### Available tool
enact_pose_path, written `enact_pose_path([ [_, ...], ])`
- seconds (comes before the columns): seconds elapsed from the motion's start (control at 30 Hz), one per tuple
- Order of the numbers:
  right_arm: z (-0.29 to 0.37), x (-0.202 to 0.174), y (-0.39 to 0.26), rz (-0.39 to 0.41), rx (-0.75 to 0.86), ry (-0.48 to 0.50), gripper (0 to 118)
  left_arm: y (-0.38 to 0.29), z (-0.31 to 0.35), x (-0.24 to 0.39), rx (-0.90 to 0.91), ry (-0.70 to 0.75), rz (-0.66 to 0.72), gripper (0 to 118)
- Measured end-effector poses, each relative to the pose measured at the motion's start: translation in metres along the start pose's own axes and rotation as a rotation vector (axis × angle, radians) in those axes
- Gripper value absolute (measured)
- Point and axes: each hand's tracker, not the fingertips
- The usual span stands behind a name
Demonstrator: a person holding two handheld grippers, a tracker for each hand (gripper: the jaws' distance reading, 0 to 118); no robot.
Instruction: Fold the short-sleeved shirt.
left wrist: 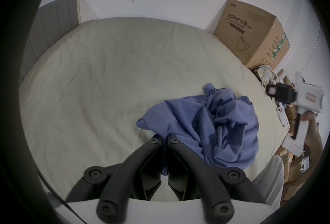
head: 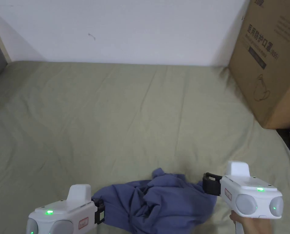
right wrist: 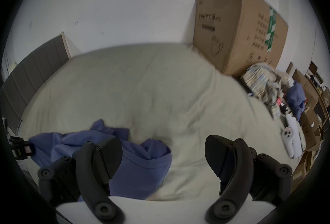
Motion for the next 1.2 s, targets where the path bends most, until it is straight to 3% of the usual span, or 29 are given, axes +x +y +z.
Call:
enact_pose_path([
  [0.17,-0.057,-0.004,-0.007,0.002,-0.169,0.024,93,-0.003,-0.004,-0.003,-0.006,-0.011,0.017,2],
  [0.23,-0.069,-0.007,-0.013,0.017,-0.221,0.040,71,-0.004,-0.005,-0.005,-0.012,-0.015,0.024,2],
  [0.3,-0.083,-0.008,-0.023,0.012,-0.260,0.092,29,-0.005,-0.005,-0.007,-0.014,-0.016,0.025,2],
  [0.37,-0.076,-0.011,-0.027,0.009,-0.233,0.111,8,-0.006,-0.005,-0.009,-0.017,-0.019,0.029,2],
  [0.5,-0.038,-0.020,-0.024,0.036,-0.171,0.130,7,-0.004,-0.001,-0.014,-0.011,-0.041,0.057,2],
  [0.73,0.042,0.020,0.023,-0.015,0.032,0.215,7,0.033,0.026,-0.023,0.074,-0.070,0.104,2],
  [0.97,0.131,0.023,0.106,-0.018,0.248,0.189,7,0.129,0.071,-0.048,0.249,-0.042,0.108,2],
  [1.2,0.154,0.027,0.202,-0.024,0.369,0.120,7,0.252,0.111,-0.064,0.401,0.088,0.027,2],
])
